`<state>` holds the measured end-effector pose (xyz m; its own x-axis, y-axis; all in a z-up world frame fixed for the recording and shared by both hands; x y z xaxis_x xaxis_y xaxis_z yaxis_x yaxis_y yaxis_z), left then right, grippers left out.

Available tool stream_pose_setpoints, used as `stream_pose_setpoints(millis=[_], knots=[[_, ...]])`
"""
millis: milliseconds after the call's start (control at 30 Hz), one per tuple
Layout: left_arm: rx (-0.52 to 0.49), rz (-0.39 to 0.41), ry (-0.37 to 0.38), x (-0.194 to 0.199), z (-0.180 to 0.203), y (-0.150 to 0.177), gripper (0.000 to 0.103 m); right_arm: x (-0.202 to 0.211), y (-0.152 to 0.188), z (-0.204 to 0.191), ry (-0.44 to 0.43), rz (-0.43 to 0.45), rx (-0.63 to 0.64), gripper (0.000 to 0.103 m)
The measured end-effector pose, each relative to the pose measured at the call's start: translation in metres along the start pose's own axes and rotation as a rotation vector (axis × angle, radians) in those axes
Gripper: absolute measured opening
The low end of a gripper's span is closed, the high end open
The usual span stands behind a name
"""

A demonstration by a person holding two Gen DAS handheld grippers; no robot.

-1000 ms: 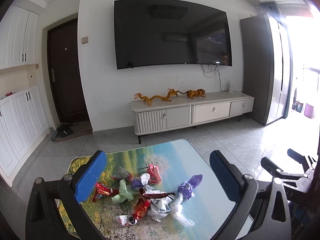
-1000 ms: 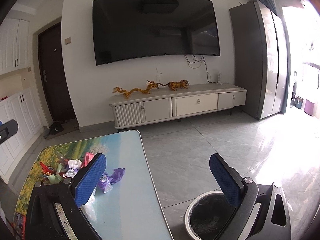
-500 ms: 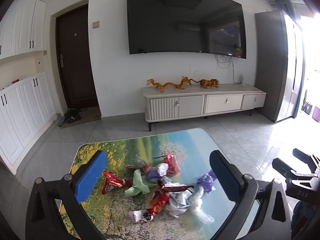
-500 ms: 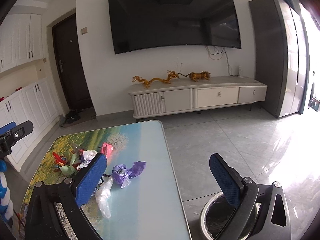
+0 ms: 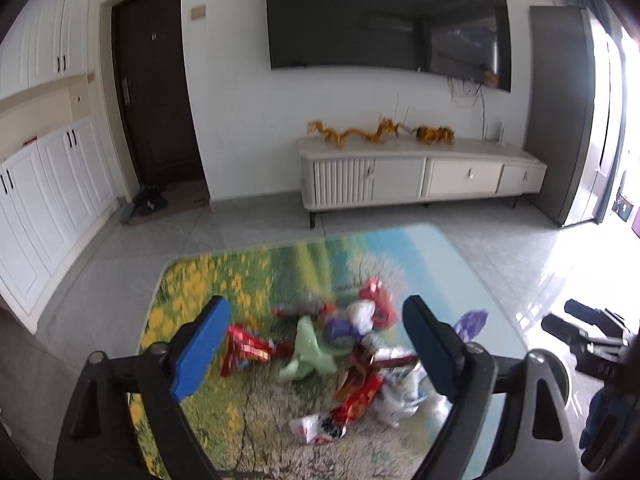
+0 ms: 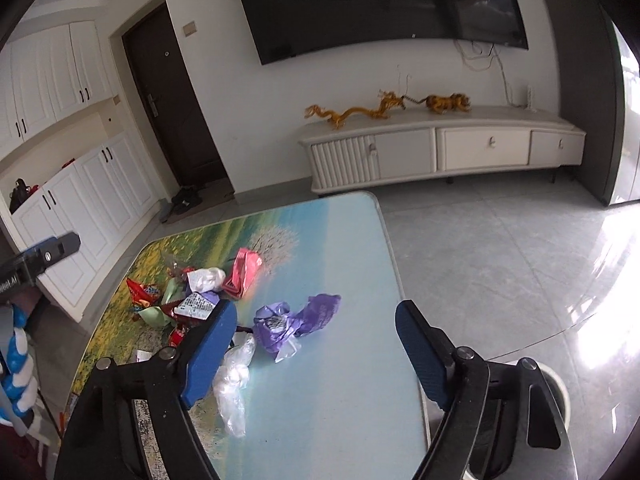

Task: Collect trash
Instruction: 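Grasp the red chip bag with the left tool while the right tool grasps the purple bag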

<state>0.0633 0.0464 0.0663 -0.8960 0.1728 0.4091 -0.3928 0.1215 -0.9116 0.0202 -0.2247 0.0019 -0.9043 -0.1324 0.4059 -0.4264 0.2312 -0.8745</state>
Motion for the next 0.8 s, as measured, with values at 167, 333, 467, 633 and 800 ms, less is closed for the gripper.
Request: stream_pose_setpoints(millis=[167,333,467,633,800], knots=[[0.018,-0.106,0.055,-0.019,-0.002,0.037,0.076,-0.032,0.011,-0.006,-0.053,-0.071,-0.006,0.071],[-0.013,-0.226,0.084,-0.044,0.008,0.078,0.062,-0.062,0.021,-0.014,-0.096,-0.129,-0.005,0.061],[-0.026,-0.278,0.099,-0.055,0.011,0.102,0.059,-0.079,0.026,-0.023,-0.109,-0.164,0.016,0.057],[-0.055,-0.324,0.102,-0.068,0.014,0.121,0.058,-0.105,0.038,-0.029,-0.099,-0.224,0.043,0.052],[-0.063,-0.364,0.104,-0.08,0.018,0.138,0.037,-0.12,0.047,-0.023,-0.095,-0.272,0.01,0.047]])
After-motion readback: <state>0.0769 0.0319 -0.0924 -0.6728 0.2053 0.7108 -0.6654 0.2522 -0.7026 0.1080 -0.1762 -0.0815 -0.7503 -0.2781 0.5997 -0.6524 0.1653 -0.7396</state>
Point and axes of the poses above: each gripper's, at about its wrist camera, not at the fingertips, and x roughly against the way its jaws point, z to its right, y to its underside, the point moved 1 cm from there along -x, roughly the way its jaws point, and after that the axes turned 13 degrees about z, right-handed, at the moved point
